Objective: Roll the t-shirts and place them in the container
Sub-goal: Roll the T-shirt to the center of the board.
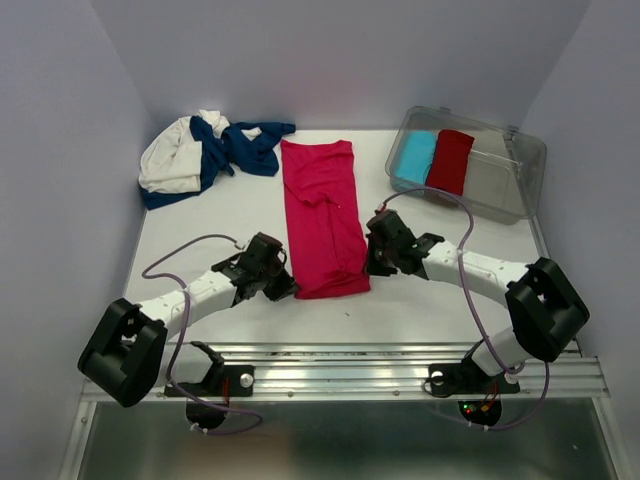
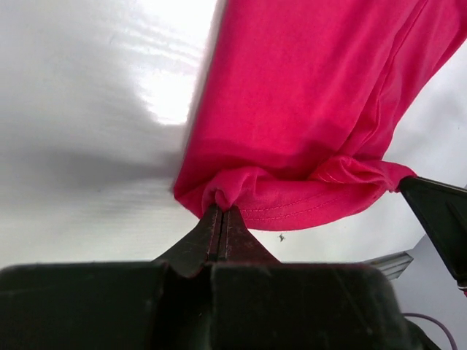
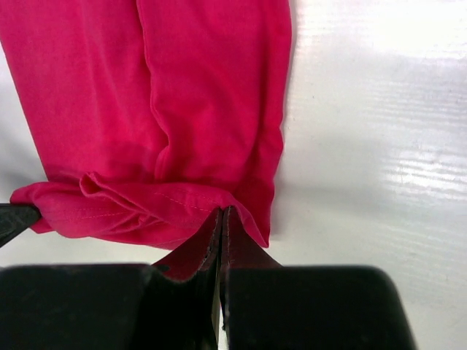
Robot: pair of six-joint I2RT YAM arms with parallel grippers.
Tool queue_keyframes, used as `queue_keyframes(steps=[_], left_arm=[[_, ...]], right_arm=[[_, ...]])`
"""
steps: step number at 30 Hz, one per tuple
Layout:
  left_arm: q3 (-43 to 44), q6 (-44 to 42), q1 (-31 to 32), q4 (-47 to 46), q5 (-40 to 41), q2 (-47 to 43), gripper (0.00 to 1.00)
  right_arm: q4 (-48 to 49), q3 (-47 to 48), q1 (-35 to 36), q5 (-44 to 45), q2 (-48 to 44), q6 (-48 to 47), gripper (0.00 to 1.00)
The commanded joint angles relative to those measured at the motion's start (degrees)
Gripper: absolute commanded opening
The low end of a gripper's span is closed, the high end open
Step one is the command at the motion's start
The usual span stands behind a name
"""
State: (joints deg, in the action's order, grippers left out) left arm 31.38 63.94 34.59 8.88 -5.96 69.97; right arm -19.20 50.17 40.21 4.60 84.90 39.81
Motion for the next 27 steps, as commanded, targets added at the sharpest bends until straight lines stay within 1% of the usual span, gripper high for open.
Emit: queue_keyframes(steps=[1, 4, 5, 6, 7, 8, 9, 10, 11, 12, 14, 16, 17, 19, 21, 22, 23, 24, 25, 26, 27], left_arm=[[4.57, -3.56, -1.1, -1.85, 0.42, 2.35, 0.0], [6.5, -4.88, -1.28, -1.42, 1.12, 4.73, 0.0], [7.03, -5.31, -1.45, -1.15, 1.21, 5.34, 0.03], [8.42, -6.1, -1.54, 0.07, 1.82, 6.48, 0.1], [9.05, -6.46, -1.45, 1.04, 2.35, 6.92, 0.13], [9.75, -6.81, -1.45, 1.83, 2.96, 7.1, 0.2], [10.98, -7.07, -1.54, 3.58, 4.45, 7.02, 0.25], [11.51, -7.25, -1.54, 4.47, 5.24, 6.58, 0.33], [12.3, -7.34, -1.63, 5.95, 8.12, 5.19, 0.34], [12.57, -7.43, -1.72, 6.58, 9.37, 4.39, 0.35], [13.01, -7.52, -1.81, 7.9, 12.01, 2.28, 0.36], [13.01, -7.69, -1.8, 9.65, 15.78, -1.14, 0.48], [13.01, -7.61, -1.81, 10.27, 16.93, -2.2, 0.5], [12.66, -8.83, -1.72, 11.15, 18.17, -4.49, 0.51], [11.96, -9.45, -1.46, 11.33, 18.0, -5.81, 0.51], [11.69, -9.54, -0.41, 11.16, 17.3, -6.16, 0.5], [11.43, -9.71, 0.38, 10.89, 16.95, -6.34, 0.49], [10.91, -9.97, 1.26, 9.85, 16.51, -6.52, 0.47], [10.64, -10.15, 2.14, 9.14, 15.11, -6.43, 0.39], [10.38, -10.15, 3.02, 8.44, 14.23, -6.26, 0.35], [10.11, -10.07, 4.42, 6.78, 13.35, -5.65, 0.29]], right_arm=[[0.39, 3.79, 0.49, 3.66, 2.02, -2.02, 0.01], [0.39, 5.02, 0.49, 5.41, 3.34, -2.28, 0.01], [0.39, 5.63, 0.49, 5.77, 3.69, -2.37, 0.09], [0.39, 5.99, 0.49, 6.29, 4.13, -2.28, 0.18], [0.39, 6.34, 0.49, 6.56, 4.22, -2.28, 0.31], [0.31, 6.52, 0.49, 6.74, 4.13, -2.28, 0.31], [0.39, 6.69, 0.49, 7.17, 3.26, -2.11, 0.38], [0.39, 6.61, 0.49, 7.44, 2.56, -2.02, 0.43], [0.39, 6.08, 0.49, 8.48, 1.85, -2.11, 0.58], [0.48, 5.64, 0.49, 9.1, 0.19, -2.19, 0.65], [0.39, 4.68, 0.49, 10.34, -1.66, -2.63, 0.69], [0.39, 3.62, 0.49, 10.17, -3.33, -3.42, 0.69], [0.22, 3.27, 0.49, 9.82, -4.82, -3.51, 0.69], [0.13, 2.13, 0.49, 7.97, -6.06, -3.6, 0.66], [0.3, 1.33, 1.1, 6.22, -7.03, -3.43, 0.59], [0.39, 0.72, 2.06, 5.51, -7.21, -3.34, 0.55], [0.39, 0.63, 2.77, 5.07, -7.03, -3.08, 0.46], [0.48, 0.54, 3.38, 4.02, -6.77, -2.99, 0.41], [0.48, 0.54, 4.0, 3.58, -6.42, -2.9, 0.37], [0.57, 0.54, 4.61, 2.96, -5.98, -2.64, 0.32], [1.09, 0.45, 5.14, 2.26, -5.54, -2.55, 0.23]])
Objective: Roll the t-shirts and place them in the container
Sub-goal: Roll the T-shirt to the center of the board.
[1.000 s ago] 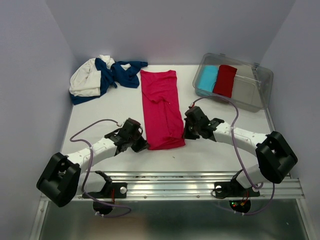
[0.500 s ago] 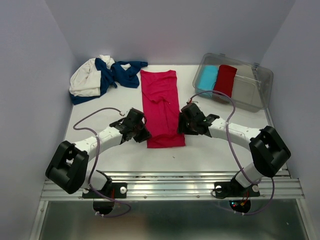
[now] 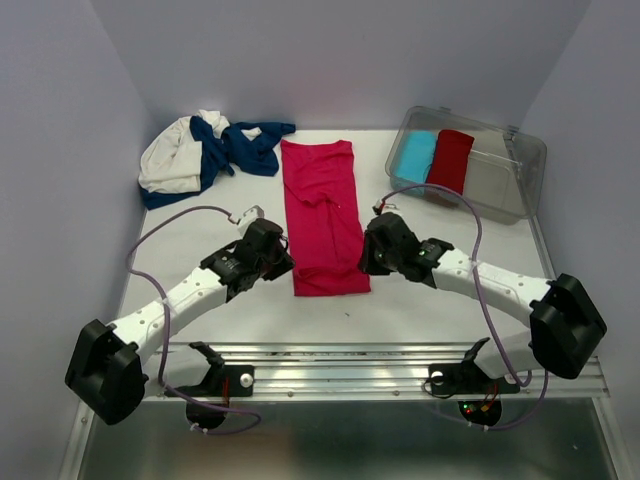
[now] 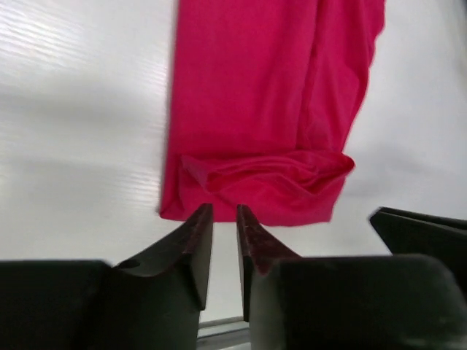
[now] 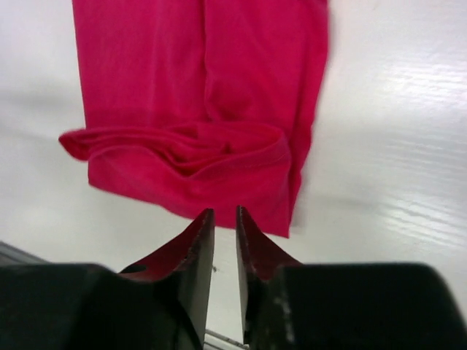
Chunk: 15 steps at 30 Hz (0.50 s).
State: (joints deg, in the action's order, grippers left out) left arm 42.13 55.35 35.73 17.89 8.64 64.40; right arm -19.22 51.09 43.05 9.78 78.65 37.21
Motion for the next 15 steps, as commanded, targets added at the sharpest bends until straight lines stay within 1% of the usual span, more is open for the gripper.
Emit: queue_keyframes(steps=[1, 2, 3, 4, 5, 9, 15], left_arm=[[-1.34, -1.56, 3.82, -3.2, -3.61, 0.2, 0.22], [-1.78, -1.56, 4.26, -4.26, -4.85, 0.55, 0.14], [-2.22, -1.65, 4.96, -6.62, -5.91, 1.25, 0.1], [-3.1, -1.83, 4.97, -7.68, -7.83, 1.69, 0.02], [-3.45, -2.44, 4.97, -8.65, -8.38, 2.13, 0.0], [-2.5, -4.63, 4.97, -10.59, -10.58, 6.51, 0.0], [2.95, -8.41, 4.79, -9.98, -10.84, 15.13, 0.0]], right_arm=[[1.64, -0.64, 3.0, -4.67, 1.76, 0.14, 0.2], [2.43, -0.64, 3.01, -5.38, 2.29, 0.32, 0.13], [2.7, -0.55, 3.62, -6.08, 2.82, 0.4, 0.1], [2.7, -0.21, 3.62, -5.57, 4.04, 0.58, 0.08], [2.09, 0.23, 3.62, -4.87, 4.66, 1.1, 0.05], [1.12, 2.52, 3.62, -3.72, 8.26, 0.15, 0.04], [0.33, 5.95, 3.62, -1.08, 13.28, -1.18, 0.04]])
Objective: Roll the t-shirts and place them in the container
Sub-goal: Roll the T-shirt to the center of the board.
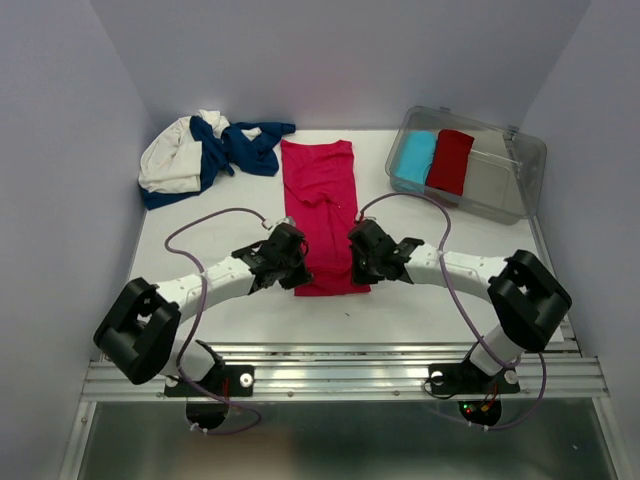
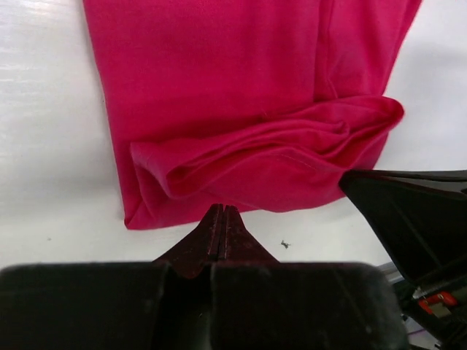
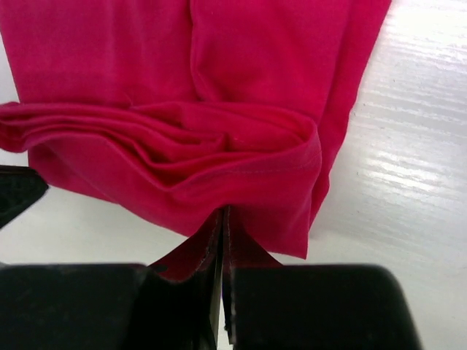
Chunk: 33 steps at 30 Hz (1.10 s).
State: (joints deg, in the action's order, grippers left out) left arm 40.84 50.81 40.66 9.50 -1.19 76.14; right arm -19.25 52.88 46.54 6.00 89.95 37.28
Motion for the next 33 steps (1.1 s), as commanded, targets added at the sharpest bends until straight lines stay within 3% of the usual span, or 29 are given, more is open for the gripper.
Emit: queue_keyframes(steps=[1, 17, 24, 33], left_arm=[[4.77, -4.31, -0.23, -1.59, -1.01, 4.36, 0.0], [16.46, -14.24, -7.44, -0.27, 0.05, 17.99, 0.0], [15.5, -14.25, -7.44, 1.66, 0.58, 10.97, 0.0], [5.93, -9.59, -7.09, 2.28, -2.76, -1.43, 0.0]], right_arm=[[0.35, 4.59, 0.13, 3.14, 2.59, -1.42, 0.04], [0.17, 11.18, -2.16, 12.1, 10.68, -2.3, 0.01], [0.26, 10.23, -2.16, 10.27, 6.12, -2.65, 0.01], [1.14, 7.24, -2.16, 2.09, 0.93, -3.53, 0.32]])
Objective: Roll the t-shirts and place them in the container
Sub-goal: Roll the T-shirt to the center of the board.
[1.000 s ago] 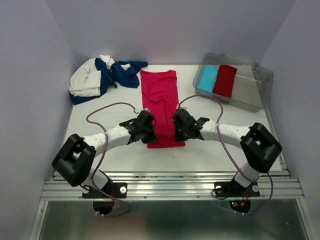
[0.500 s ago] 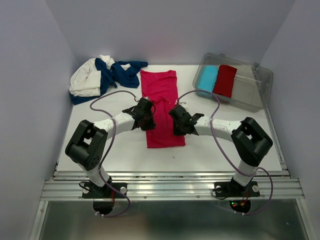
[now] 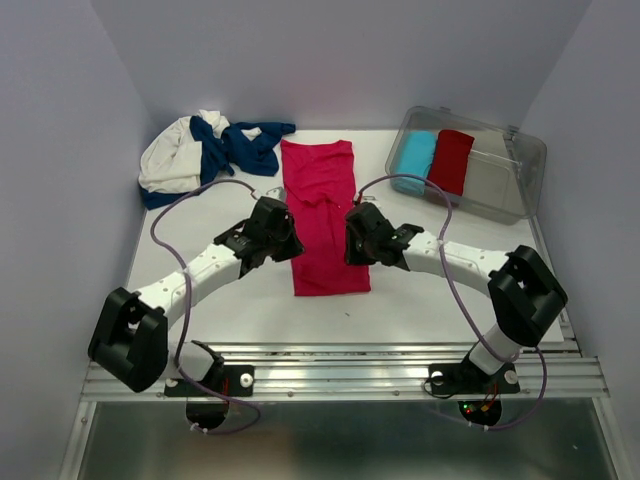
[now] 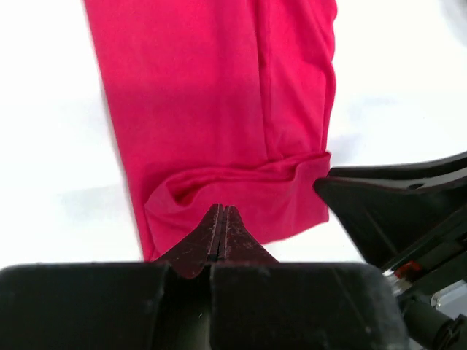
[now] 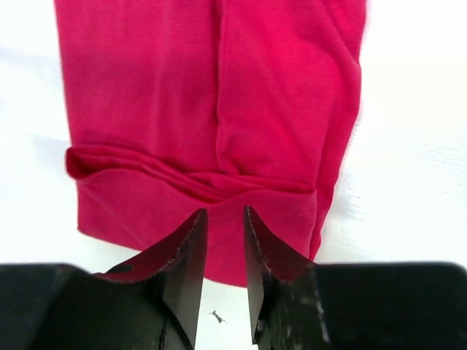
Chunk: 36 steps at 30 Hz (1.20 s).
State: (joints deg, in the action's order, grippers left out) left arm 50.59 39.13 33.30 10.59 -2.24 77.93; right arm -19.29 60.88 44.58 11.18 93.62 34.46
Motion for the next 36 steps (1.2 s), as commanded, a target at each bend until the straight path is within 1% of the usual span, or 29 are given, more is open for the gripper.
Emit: queue_keyframes(steps=[1, 4, 8, 14, 17, 19, 20, 24, 25, 27, 29, 34, 36], left_arm=[[-4.79, 2.61, 0.36, 1.1, -2.67, -4.01, 0.0], [-9.96, 4.19, 0.89, -1.09, -4.95, -4.89, 0.0], [-13.58, 6.04, 1.94, -4.87, -7.34, -4.28, 0.0], [-15.52, 6.92, 2.74, -7.25, -6.73, -2.61, 0.0], [-16.48, 6.83, 2.65, -8.65, -6.2, -0.94, 0.0], [-17.27, 7.01, 2.74, -9.8, -6.37, -0.06, 0.0], [-17.36, 7.09, 2.65, -9.89, -6.37, 0.2, 0.0], [-18.24, 6.83, 2.65, -10.06, -6.11, 0.56, 0.0], [-18.51, 6.57, 2.65, -10.06, -5.94, 0.64, 0.0], [-18.95, 6.48, 2.65, -10.06, -6.02, 0.91, 0.0], [-19.3, 6.57, 2.65, -10.06, -6.02, 1.08, 0.0], [-19.56, 6.57, 2.65, -10.06, -5.85, 1.26, 0.0], [-19.56, 6.48, 2.65, -10.06, -5.93, 1.35, 0.0]], right_arm=[[1.18, -0.85, -0.19, -3.35, -3.01, -0.71, 0.33], [1.36, -0.85, 0.33, -5.02, -3.01, -0.97, 0.4], [1.18, 0.2, 0.95, -5.91, -0.64, -1.5, 0.48], [1.01, 1.25, 2.0, -6.34, 1.91, -1.76, 0.48], [1.1, 2.31, 2.0, -6.52, 4.02, -1.94, 0.45], [1.36, 2.66, 2.0, -6.61, 5.07, -1.68, 0.39], [1.62, 2.66, 2.0, -6.44, 5.16, -1.5, 0.31], [1.97, 2.75, 2.0, -3.72, 4.73, 0.17, 0.17], [1.89, 2.75, 2.0, -3.19, 4.46, 0.61, 0.11], [1.89, 3.01, 2.0, -2.04, 4.2, 1.05, 0.03], [1.89, 3.19, 2.0, -1.25, 4.29, 1.22, 0.01], [1.89, 3.63, 2.0, 0.59, 3.93, 2.1, 0.01], [1.89, 3.98, 2.0, 0.77, 4.02, 2.11, 0.05]])
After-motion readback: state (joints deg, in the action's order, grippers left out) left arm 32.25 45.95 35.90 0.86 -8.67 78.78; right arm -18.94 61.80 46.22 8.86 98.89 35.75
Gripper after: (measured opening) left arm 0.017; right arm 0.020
